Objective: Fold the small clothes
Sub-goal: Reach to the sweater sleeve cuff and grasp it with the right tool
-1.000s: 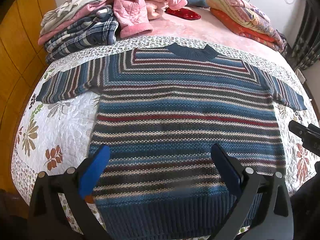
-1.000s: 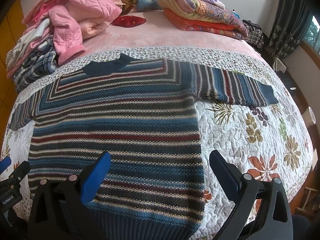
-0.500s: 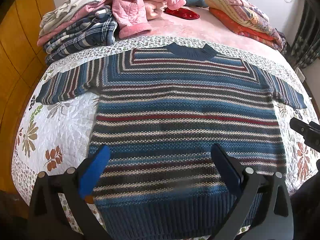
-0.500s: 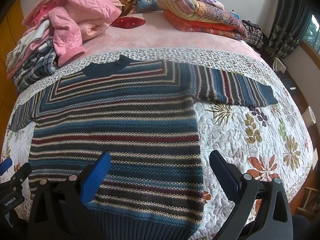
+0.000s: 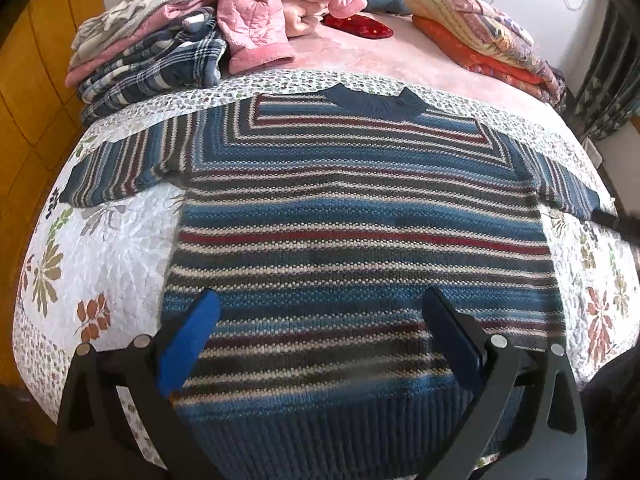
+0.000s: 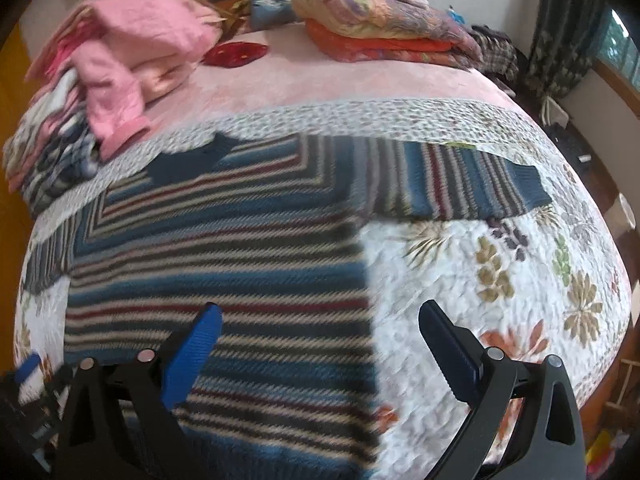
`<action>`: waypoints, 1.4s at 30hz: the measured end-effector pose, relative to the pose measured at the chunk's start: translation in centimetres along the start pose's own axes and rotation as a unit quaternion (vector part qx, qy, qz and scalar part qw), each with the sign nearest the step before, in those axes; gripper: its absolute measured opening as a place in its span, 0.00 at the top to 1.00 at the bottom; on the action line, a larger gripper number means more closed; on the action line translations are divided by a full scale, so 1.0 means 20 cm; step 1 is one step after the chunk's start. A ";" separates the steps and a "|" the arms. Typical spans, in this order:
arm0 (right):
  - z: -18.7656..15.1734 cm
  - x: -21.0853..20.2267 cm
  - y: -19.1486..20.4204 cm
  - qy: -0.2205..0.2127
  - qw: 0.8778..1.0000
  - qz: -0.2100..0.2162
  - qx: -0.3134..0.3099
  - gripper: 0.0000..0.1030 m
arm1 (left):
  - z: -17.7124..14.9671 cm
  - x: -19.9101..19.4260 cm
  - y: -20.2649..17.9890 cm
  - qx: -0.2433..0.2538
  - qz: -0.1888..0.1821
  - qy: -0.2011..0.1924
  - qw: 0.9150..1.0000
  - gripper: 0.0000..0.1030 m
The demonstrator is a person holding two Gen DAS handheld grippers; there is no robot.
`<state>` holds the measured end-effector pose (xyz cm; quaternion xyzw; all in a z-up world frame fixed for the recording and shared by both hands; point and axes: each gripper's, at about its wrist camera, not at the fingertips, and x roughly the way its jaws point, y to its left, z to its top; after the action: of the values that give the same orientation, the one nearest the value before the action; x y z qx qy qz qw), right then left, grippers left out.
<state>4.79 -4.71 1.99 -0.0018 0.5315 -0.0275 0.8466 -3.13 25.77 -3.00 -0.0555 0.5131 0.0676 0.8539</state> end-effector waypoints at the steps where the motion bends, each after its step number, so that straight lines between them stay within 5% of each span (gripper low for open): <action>1: 0.07 0.00 -0.07 -0.011 1.000 -0.005 0.014 0.04 | 0.02 0.02 0.00 0.002 0.009 0.005 1.000 0.03; 9: 0.55 0.26 -0.89 -0.005 0.989 -0.072 0.129 0.04 | 0.32 0.15 -0.19 -0.006 0.027 -0.018 0.999 0.03; 18: 0.51 0.92 -1.62 0.090 0.962 -0.025 0.257 0.09 | 0.61 0.40 -0.68 0.001 -0.022 -0.022 1.000 0.03; 27: 0.51 1.17 -1.76 0.118 0.956 0.004 0.269 0.16 | 0.68 0.60 -0.92 0.012 -0.018 -0.003 1.000 0.03; 30: 0.54 1.19 -1.80 0.097 0.958 0.002 0.269 0.38 | 0.67 0.60 -0.93 0.020 -0.015 -0.006 1.000 0.03; 32: 0.56 1.21 -1.82 0.084 0.957 0.011 0.276 0.78 | 0.66 0.60 -0.91 0.021 -0.014 -0.008 1.000 0.03; 33: 0.55 1.20 -1.85 0.073 0.951 0.047 0.296 0.84 | 0.66 0.60 -0.90 0.019 -0.013 -0.007 1.000 0.03; 35: 0.55 1.19 -1.88 0.066 0.945 0.061 0.313 0.86 | 0.65 0.60 -0.86 0.014 -0.010 -0.005 1.000 0.03; 42: 0.60 0.93 -1.72 0.019 0.957 0.079 0.278 0.87 | 0.63 0.57 -0.68 -0.010 -0.001 -0.002 1.000 0.03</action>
<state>22.09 -40.33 -8.53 0.2765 0.5173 -0.1075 0.8027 15.43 15.17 -6.81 -0.0643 0.5110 0.0713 0.8542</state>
